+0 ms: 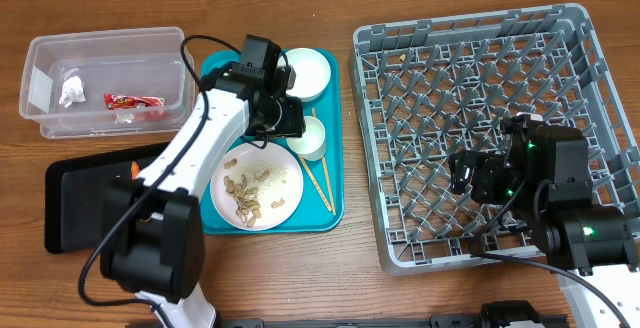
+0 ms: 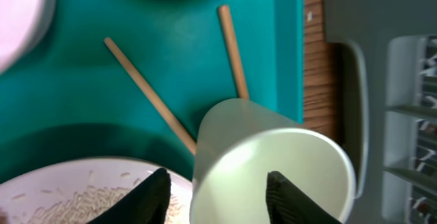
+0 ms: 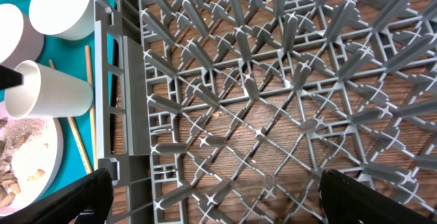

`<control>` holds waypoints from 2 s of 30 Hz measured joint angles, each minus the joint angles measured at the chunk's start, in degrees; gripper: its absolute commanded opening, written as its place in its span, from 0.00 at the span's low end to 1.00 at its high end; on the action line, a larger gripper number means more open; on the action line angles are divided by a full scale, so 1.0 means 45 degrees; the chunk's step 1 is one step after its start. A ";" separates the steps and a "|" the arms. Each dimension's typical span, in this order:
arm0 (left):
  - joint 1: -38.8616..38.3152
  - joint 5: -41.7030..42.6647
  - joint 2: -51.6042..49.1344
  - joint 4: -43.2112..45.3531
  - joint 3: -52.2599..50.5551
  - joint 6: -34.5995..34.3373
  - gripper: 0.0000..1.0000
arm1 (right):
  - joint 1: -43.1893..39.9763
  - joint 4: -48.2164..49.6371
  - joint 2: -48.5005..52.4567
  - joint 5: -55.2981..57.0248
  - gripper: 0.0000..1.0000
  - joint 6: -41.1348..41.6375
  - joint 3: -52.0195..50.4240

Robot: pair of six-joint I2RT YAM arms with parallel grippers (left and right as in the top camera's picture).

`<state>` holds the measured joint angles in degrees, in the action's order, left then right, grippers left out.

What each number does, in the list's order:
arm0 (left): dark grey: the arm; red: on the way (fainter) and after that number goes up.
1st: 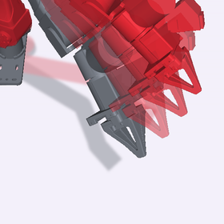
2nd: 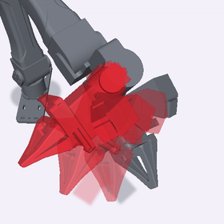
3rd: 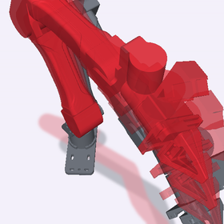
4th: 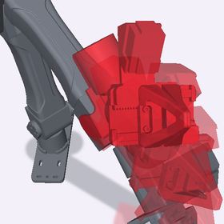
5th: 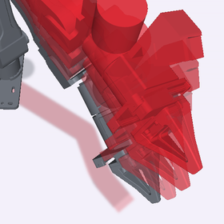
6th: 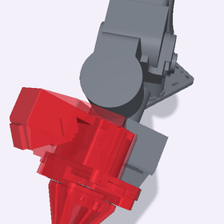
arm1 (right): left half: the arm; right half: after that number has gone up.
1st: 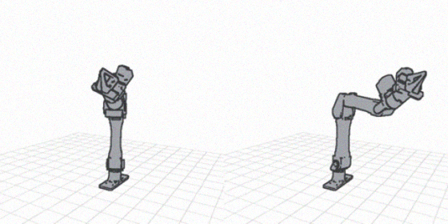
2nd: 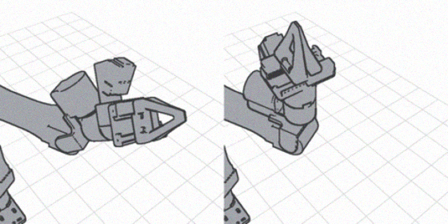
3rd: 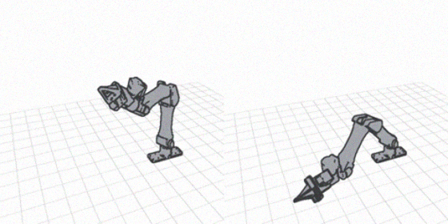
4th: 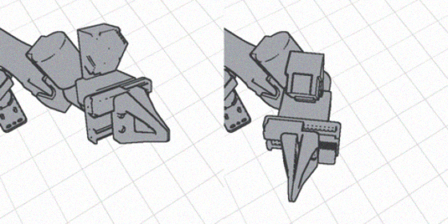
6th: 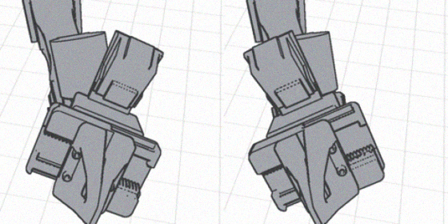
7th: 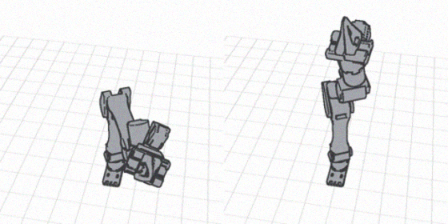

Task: Sort waste into correct bins and load items into the dishwasher
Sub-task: 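Grasp the white cup on the teal tray with the left gripper, then hand the white cup from the left gripper to the right gripper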

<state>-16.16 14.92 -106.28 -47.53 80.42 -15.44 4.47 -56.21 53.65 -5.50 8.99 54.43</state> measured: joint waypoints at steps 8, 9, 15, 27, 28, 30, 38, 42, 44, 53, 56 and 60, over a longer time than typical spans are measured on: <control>0.0005 -0.0078 -0.0486 0.0131 0.0019 -0.0039 0.04 | 0.0005 -0.0005 0.0000 0.0000 1.00 -0.0005 0.0000; 0.0010 -0.0083 -0.0486 0.0107 0.0049 -0.0102 0.04 | 0.0000 -0.0010 0.0000 -0.0005 1.00 0.0000 0.0000; 0.0408 0.0155 -0.0534 -0.1341 0.1224 -0.0092 0.04 | 0.0005 -0.0044 0.0000 0.0010 1.00 -0.0005 0.0000; 0.1506 0.9466 -0.0554 -0.1501 0.2832 -0.0092 0.04 | -0.0068 0.3589 0.1477 -0.4313 1.00 -0.1146 0.0073; 0.1496 1.0127 -0.0554 -0.1545 0.2832 -0.0092 0.04 | -0.0068 0.3905 0.1773 -0.5236 1.00 -0.1394 0.0073; 0.1491 1.1200 -0.0554 -0.1579 0.2832 -0.0092 0.04 | -0.0068 0.4629 0.2220 -0.6795 1.00 -0.1685 0.0073; 0.1297 1.3177 -0.0554 -0.1651 0.2832 -0.0092 0.04 | -0.0068 0.6640 0.3492 -1.0754 1.00 -0.2152 0.0073; 0.0981 1.3401 -0.0554 -0.1690 0.2832 -0.0092 0.04 | -0.0068 0.7383 0.3677 -1.1438 1.00 -0.2186 0.0073; 0.0782 1.3464 -0.0554 -0.1690 0.2832 -0.0092 0.04 | -0.0068 0.7660 0.3730 -1.1618 1.00 -0.2152 0.0073; 0.0160 1.3595 -0.0554 -0.1185 0.2832 -0.0151 0.04 | -0.0039 0.8432 0.3929 -1.2298 1.00 -0.1685 0.0073; 0.0019 1.3595 -0.0554 -0.0835 0.2832 -0.0301 0.04 | 0.0068 0.8476 0.3929 -1.2488 0.97 -0.1656 0.0073; -0.0141 1.3600 -0.0554 -0.0719 0.2832 -0.0486 0.04 | 0.0194 0.8480 0.3929 -1.2614 0.85 -0.1656 0.0073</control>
<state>-16.80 76.12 -108.77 -50.76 93.17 -17.63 5.34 -18.04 71.33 -62.26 1.54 54.76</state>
